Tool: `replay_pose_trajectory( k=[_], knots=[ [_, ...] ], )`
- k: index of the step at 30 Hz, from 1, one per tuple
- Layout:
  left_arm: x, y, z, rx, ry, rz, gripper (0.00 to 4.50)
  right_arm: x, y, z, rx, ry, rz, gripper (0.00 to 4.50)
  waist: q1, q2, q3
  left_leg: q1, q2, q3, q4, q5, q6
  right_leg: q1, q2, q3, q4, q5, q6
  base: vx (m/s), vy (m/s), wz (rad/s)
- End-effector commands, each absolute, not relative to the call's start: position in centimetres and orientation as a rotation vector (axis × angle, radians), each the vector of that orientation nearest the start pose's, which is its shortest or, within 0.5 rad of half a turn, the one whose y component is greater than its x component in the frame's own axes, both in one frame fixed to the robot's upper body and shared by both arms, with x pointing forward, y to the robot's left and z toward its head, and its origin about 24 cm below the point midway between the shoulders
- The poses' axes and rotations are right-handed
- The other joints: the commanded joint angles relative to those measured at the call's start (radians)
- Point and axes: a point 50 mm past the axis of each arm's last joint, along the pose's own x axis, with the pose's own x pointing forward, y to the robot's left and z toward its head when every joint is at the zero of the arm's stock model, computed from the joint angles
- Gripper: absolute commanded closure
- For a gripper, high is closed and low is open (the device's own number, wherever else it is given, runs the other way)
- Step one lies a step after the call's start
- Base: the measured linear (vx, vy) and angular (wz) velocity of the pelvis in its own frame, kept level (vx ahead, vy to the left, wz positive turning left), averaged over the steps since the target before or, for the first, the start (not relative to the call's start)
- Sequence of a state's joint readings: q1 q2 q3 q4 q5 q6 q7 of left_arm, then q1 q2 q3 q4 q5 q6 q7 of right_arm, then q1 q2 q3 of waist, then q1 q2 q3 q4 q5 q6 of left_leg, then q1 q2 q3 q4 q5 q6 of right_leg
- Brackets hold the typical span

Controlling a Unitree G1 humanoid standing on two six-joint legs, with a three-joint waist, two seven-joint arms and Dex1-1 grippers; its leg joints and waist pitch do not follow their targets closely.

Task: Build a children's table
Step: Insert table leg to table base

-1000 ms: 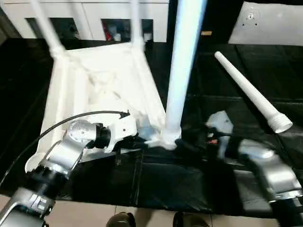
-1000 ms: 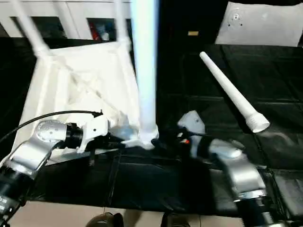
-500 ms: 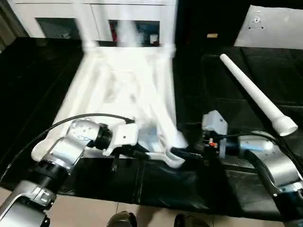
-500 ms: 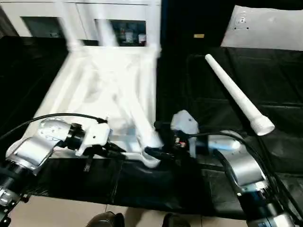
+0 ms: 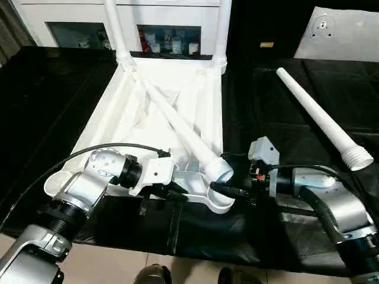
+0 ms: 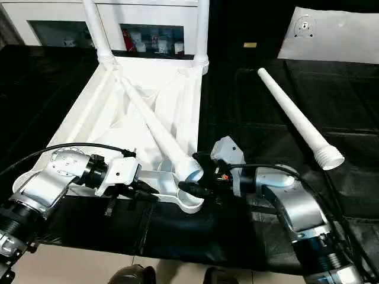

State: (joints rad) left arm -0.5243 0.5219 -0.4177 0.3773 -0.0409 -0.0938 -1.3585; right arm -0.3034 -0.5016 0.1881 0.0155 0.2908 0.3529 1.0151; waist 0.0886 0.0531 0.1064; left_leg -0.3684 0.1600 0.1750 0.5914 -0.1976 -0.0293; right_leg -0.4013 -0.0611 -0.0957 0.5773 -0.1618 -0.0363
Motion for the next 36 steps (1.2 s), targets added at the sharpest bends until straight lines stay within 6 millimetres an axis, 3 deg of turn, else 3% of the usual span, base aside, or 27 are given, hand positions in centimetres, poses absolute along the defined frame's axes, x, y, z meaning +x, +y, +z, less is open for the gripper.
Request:
replay_pose_trajectory(
  k=[1, 6, 9, 10, 11, 12, 14, 15, 17, 20, 24, 25, 26, 28, 30, 31, 36],
  knots=[
    [28.1, 13.2, 5.9, 0.673, 0.354, -1.666, 4.50, 27.2, -15.4, 9.6, -0.172, 0.250, 1.197, 0.03, -0.005, -0.002, -0.079, 0.013, 0.083, -0.027, -0.067, -0.132, 0.076, 0.059, -0.100, 0.070, -0.056, -0.209, -0.219, 0.000, 0.000, 0.00],
    [28.5, 13.2, 6.0, 0.674, 0.339, -1.571, 4.50, 26.1, -16.0, 11.9, -0.118, 0.296, 1.337, 0.03, -0.002, -0.004, -0.078, 0.013, 0.083, -0.026, -0.064, -0.138, 0.089, 0.060, -0.101, 0.069, -0.060, -0.242, -0.211, 0.000, 0.000, 0.00],
    [28.4, 13.1, 6.2, 0.627, 0.336, -1.558, 4.50, 26.1, -15.9, 13.1, -0.111, 0.284, 1.349, 0.03, -0.001, -0.006, -0.079, 0.016, 0.081, -0.026, -0.065, -0.149, 0.074, 0.058, -0.102, 0.068, -0.067, -0.314, -0.192, 0.000, 0.000, 0.00],
    [28.3, 13.0, 6.5, 0.607, 0.326, -1.568, 4.50, 26.7, -15.5, 13.6, -0.122, 0.257, 1.309, 0.03, -0.001, -0.006, -0.078, 0.016, 0.080, -0.026, -0.065, -0.153, 0.073, 0.056, -0.101, 0.067, -0.070, -0.331, -0.186, 0.000, 0.000, 0.00],
    [28.0, 13.0, 6.9, 0.579, 0.315, -1.573, 4.06, 27.8, -14.9, 14.1, -0.140, 0.229, 1.232, 0.00, -0.006, -0.002, -0.082, 0.014, 0.080, -0.029, -0.065, -0.145, 0.055, 0.055, -0.101, 0.066, -0.066, -0.335, -0.183, 0.000, 0.000, 0.00],
    [28.0, 13.0, 6.9, 0.572, 0.314, -1.572, 3.95, 28.0, -14.7, 14.2, -0.144, 0.225, 1.213, 0.00, -0.010, -0.005, -0.082, 0.012, 0.079, -0.031, -0.067, -0.137, 0.046, 0.055, -0.100, 0.065, -0.062, -0.324, -0.187, 0.000, 0.000, 0.00],
    [27.8, 13.1, 7.2, 0.557, 0.313, -1.572, 3.95, 29.2, -13.8, 14.6, -0.158, 0.226, 1.125, 0.00, -0.016, -0.002, -0.085, 0.015, 0.077, -0.029, -0.066, -0.131, 0.037, 0.052, -0.098, 0.066, -0.062, -0.308, -0.191, 0.000, 0.000, 0.00],
    [27.7, 13.2, 7.3, 0.566, 0.313, -1.566, 3.92, 29.8, -13.1, 14.7, -0.162, 0.240, 1.085, 0.00, -0.017, 0.001, -0.088, 0.019, 0.077, -0.027, -0.063, -0.124, 0.034, 0.051, -0.098, 0.069, -0.060, -0.279, -0.200, 0.000, 0.000, 0.00],
    [27.5, 13.5, 7.7, 0.580, 0.310, -1.544, 3.63, 30.9, -11.2, 15.1, -0.140, 0.288, 1.026, 0.00, -0.025, 0.004, -0.093, 0.013, 0.072, -0.029, -0.062, -0.095, 0.028, 0.055, -0.093, 0.067, -0.048, -0.225, -0.215, 0.000, 0.000, 0.00],
    [27.3, 13.9, 8.1, 0.578, 0.321, -1.518, 3.44, 32.0, -10.1, 15.0, -0.197, 0.400, 0.940, 0.00, -0.030, 0.008, -0.096, 0.011, 0.070, -0.027, -0.058, -0.065, 0.020, 0.057, -0.089, 0.067, -0.039, -0.170, -0.226, 0.000, 0.000, 0.00],
    [26.9, 14.4, 8.5, 0.581, 0.358, -1.487, 3.18, 32.8, -8.4, 15.4, -0.185, 0.487, 0.966, 0.00, -0.030, 0.010, -0.095, 0.012, 0.071, -0.026, -0.057, -0.100, 0.006, 0.060, -0.094, 0.069, -0.038, -0.196, -0.222, 0.000, 0.000, 0.00],
    [26.6, 14.6, 8.7, 0.578, 0.379, -1.478, 3.10, 33.1, -7.7, 15.5, -0.193, 0.533, 0.973, 0.00, -0.030, 0.006, -0.093, 0.012, 0.071, -0.024, -0.057, -0.107, 0.005, 0.058, -0.091, 0.070, -0.044, -0.210, -0.211, 0.000, 0.000, 0.00],
    [26.6, 14.6, 8.7, 0.578, 0.379, -1.477, 3.10, 33.2, -7.7, 15.5, -0.193, 0.534, 0.973, 0.00, -0.030, 0.010, -0.096, 0.016, 0.073, -0.027, -0.056, -0.107, -0.002, 0.058, -0.093, 0.070, -0.037, -0.206, -0.219, 0.000, 0.000, 0.00],
    [26.4, 14.7, 9.0, 0.578, 0.384, -1.470, 3.10, 33.3, -7.1, 15.2, -0.238, 0.602, 0.984, 0.00, -0.032, 0.001, -0.091, 0.015, 0.072, -0.024, -0.058, -0.133, -0.010, 0.056, -0.091, 0.071, -0.045, -0.250, -0.209, 0.000, 0.000, 0.00],
    [26.3, 14.6, 9.2, 0.569, 0.388, -1.461, 3.10, 33.3, -6.9, 14.9, -0.258, 0.637, 0.985, 0.00, -0.029, 0.007, -0.087, 0.017, 0.071, -0.025, -0.057, -0.157, -0.022, 0.053, -0.093, 0.072, -0.047, -0.296, -0.199, 0.000, 0.000, 0.00],
    [26.2, 14.6, 9.5, 0.563, 0.390, -1.458, 3.08, 33.3, -6.7, 14.7, -0.275, 0.667, 0.984, 0.18, -0.029, 0.003, -0.090, 0.018, 0.071, -0.024, -0.056, -0.157, -0.024, 0.055, -0.093, 0.073, -0.047, -0.302, -0.196, 0.000, 0.000, 0.00],
    [25.9, 14.7, 10.2, 0.549, 0.407, -1.438, 3.06, 33.5, -6.6, 13.2, -0.330, 0.776, 0.973, 0.51, -0.029, 0.004, -0.090, 0.013, 0.068, -0.027, -0.055, -0.163, -0.030, 0.055, -0.093, 0.072, -0.049, -0.330, -0.180, 0.000, 0.000, 0.00]
  ],
)
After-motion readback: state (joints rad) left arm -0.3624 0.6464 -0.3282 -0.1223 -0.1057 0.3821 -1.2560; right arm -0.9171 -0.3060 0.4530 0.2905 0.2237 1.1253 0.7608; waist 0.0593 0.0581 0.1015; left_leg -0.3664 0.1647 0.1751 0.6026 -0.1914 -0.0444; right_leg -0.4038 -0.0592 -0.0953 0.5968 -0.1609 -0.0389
